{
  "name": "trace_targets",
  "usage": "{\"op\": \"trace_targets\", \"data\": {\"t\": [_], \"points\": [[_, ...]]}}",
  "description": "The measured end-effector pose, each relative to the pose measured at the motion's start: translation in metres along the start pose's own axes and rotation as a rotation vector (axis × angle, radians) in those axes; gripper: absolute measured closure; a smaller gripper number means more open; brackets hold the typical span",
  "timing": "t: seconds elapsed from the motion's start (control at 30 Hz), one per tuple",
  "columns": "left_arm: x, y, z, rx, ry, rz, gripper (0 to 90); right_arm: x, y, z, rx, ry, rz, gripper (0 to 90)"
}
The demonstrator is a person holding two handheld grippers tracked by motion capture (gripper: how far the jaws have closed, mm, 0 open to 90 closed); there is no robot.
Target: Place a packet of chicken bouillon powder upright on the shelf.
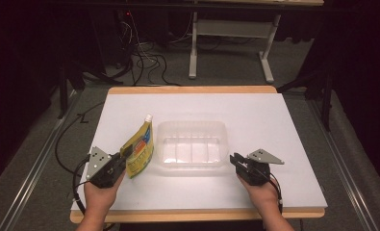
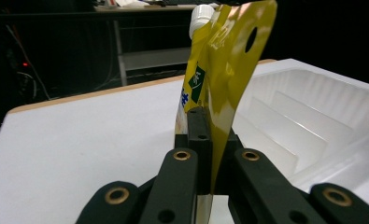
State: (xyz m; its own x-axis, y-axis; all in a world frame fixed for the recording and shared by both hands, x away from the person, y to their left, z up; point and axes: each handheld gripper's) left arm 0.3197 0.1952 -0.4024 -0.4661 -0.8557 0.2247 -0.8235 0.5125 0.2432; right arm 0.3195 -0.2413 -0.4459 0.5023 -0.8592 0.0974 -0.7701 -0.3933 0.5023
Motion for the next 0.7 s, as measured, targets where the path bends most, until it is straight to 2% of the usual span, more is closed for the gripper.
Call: {"op": "trace_targets", "data": {"t": [0.17,0.23,0.33,0.4,0.5,0.63,0.7], "points": [[0.002,0.005,-0.006,0.04,0.007,0.006,90.0,0.0,0.0,0.0,-0.002,0.0,-0.001,75.4],[0.008,0.012,-0.014,0.088,0.011,0.02,90.0,0.002,0.001,0.001,-0.001,0.003,0.002,75.0],[0.012,0.017,-0.02,0.106,0.017,0.032,90.0,0.003,0.002,0.001,0.0,-0.006,0.002,74.6],[0.017,0.024,-0.028,0.137,0.042,0.047,90.0,0.004,0.003,0.001,0.004,-0.005,0.004,74.3],[0.021,0.03,-0.035,0.165,0.059,0.06,90.0,0.005,0.004,0.002,0.007,-0.008,0.002,73.7],[0.024,0.035,-0.043,0.191,0.067,0.056,90.0,0.005,0.004,0.002,0.011,-0.009,-0.001,73.0],[0.026,0.04,-0.05,0.225,0.089,0.068,90.0,0.005,0.004,0.002,0.009,-0.01,0.0,73.0]]}}
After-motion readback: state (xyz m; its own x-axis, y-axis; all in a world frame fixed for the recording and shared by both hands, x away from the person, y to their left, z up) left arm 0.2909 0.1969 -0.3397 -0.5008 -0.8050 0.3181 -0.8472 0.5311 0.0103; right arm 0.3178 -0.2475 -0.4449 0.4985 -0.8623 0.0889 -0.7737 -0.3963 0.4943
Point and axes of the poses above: each handheld gripper's, and its own axes: y roughly backward along the jaws, z roughly out of its underside, x roughly to its right, and after that the axes turned 12 degrees about y, right-handed
